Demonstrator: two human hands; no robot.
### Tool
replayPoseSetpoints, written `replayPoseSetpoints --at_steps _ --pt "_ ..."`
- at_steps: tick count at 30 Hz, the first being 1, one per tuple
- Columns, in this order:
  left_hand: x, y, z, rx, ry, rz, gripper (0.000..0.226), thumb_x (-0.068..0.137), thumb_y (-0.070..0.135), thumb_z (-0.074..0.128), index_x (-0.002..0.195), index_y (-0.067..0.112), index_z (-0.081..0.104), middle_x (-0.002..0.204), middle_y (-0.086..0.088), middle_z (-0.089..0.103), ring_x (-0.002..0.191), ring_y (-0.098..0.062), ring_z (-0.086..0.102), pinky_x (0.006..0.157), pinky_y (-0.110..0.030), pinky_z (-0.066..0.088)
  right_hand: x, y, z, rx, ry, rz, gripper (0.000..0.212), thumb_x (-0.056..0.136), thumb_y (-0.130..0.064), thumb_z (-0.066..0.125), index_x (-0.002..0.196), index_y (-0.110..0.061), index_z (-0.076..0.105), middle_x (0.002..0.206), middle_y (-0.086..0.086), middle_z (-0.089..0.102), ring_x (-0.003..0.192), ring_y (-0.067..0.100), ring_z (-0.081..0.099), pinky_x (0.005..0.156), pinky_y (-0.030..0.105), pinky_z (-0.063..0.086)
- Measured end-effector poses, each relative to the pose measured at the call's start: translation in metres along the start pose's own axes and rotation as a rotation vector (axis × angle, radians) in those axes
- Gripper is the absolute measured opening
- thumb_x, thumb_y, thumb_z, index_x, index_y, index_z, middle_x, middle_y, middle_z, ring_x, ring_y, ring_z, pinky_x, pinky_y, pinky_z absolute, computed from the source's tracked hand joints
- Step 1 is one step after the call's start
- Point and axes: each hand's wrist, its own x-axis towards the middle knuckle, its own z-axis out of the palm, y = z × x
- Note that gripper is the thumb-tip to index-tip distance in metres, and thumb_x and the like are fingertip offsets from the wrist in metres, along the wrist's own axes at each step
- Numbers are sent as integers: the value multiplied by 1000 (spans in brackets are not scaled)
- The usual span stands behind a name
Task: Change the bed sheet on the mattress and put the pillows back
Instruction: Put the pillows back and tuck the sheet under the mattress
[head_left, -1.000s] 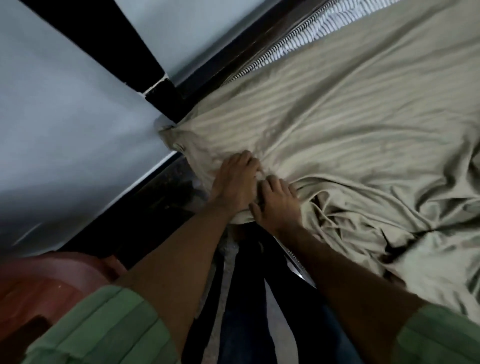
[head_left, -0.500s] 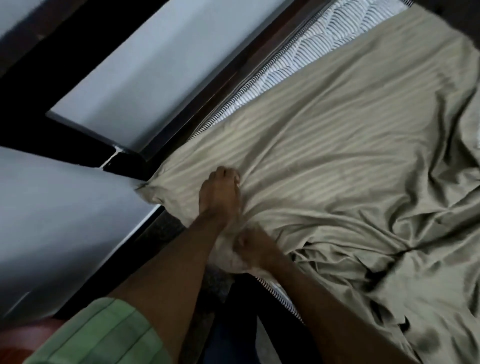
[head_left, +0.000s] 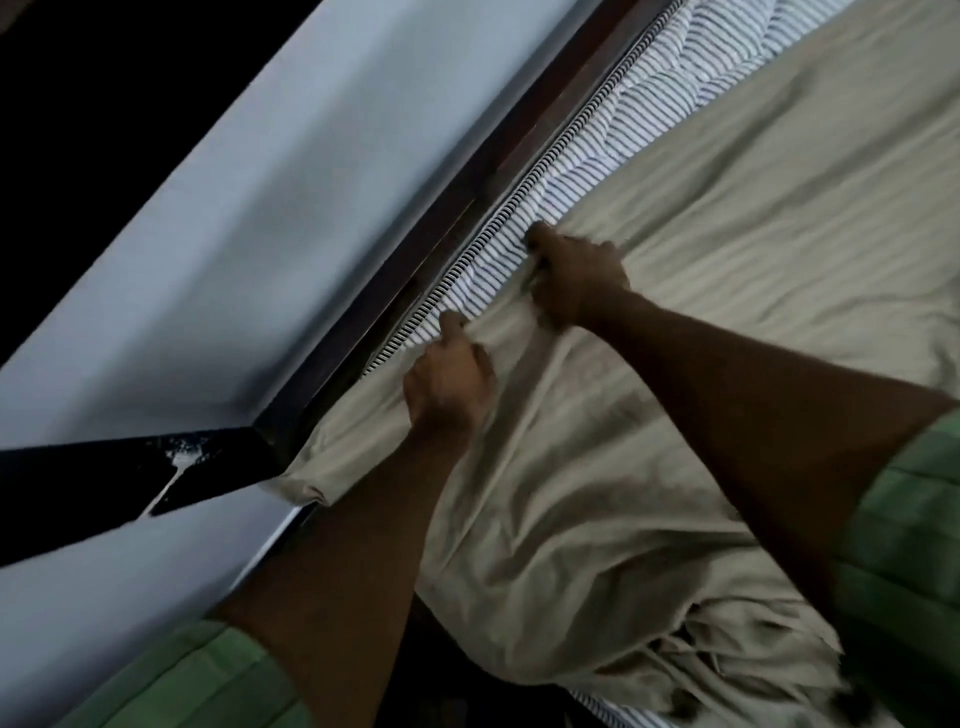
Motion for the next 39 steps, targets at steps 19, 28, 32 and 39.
replayPoseSetpoints --at_steps 19,28,32,39 --pt "41 6 29 118 204 339 51 107 33 41 154 16 42 160 -15 39 147 -30 36 120 -47 26 38 33 20 229 370 15 78 101 -50 44 165 -24 8 162 5 34 151 26 23 112 51 26" --pt "142 139 22 -87 93 499 56 93 15 53 149 15 45 121 -15 68 105 -33 68 84 -41 54 81 129 -40 264 532 334 81 94 -25 56 164 -26 14 134 13 52 117 35 52 94 50 48" --pt "196 200 25 63 -4 405 70 94 23 52 158 21 24 112 -16 70 100 -37 69 82 -43 53 109 174 -72 175 330 370 63 99 -41 52 155 -41 25 127 17 61 111 40 61 84 45 45" --pt "244 255 32 -56 149 174 55 91 19 55 145 14 42 126 -15 66 115 -33 65 90 -40 51 172 196 -104 365 609 148 11 88 -14 51 98 -16 55 98 11 64 99 33 56 75 40 36"
